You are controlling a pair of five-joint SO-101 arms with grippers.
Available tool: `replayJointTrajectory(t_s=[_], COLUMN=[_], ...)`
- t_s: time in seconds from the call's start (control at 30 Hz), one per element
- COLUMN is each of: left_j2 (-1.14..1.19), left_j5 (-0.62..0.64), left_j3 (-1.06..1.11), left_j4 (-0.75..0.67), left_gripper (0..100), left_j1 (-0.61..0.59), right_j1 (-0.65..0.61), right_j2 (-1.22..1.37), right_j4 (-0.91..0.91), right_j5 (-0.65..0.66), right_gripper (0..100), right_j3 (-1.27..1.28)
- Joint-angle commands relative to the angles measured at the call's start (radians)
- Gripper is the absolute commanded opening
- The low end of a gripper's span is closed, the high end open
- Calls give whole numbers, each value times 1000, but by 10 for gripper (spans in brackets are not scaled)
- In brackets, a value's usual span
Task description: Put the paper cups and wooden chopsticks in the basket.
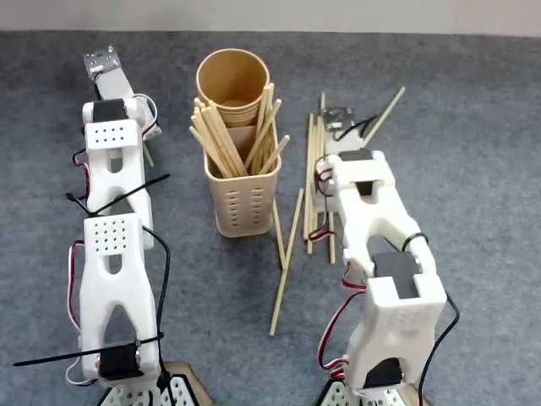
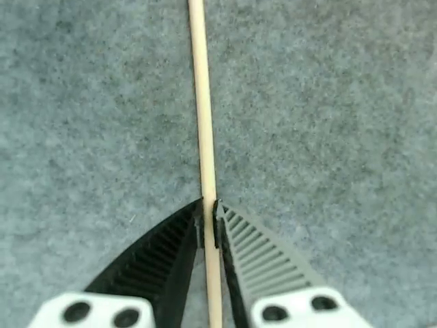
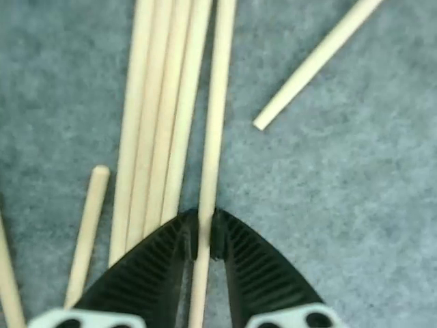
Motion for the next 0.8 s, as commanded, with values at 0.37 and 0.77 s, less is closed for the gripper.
replayJointTrajectory(t_s=[0.37,0.77], left_j2=[-608,-1173], left_j5=[-428,-493], left_j3=[-133,-35], left_j4=[255,359], left_gripper=[6,6], left_j1=[42,240], right_j1=[68,-76], right_j2=[-794,-1173], right_j4=[-62,-696], right_j5=[-31,-186], right_gripper=[5,5], right_j3=[-8,456])
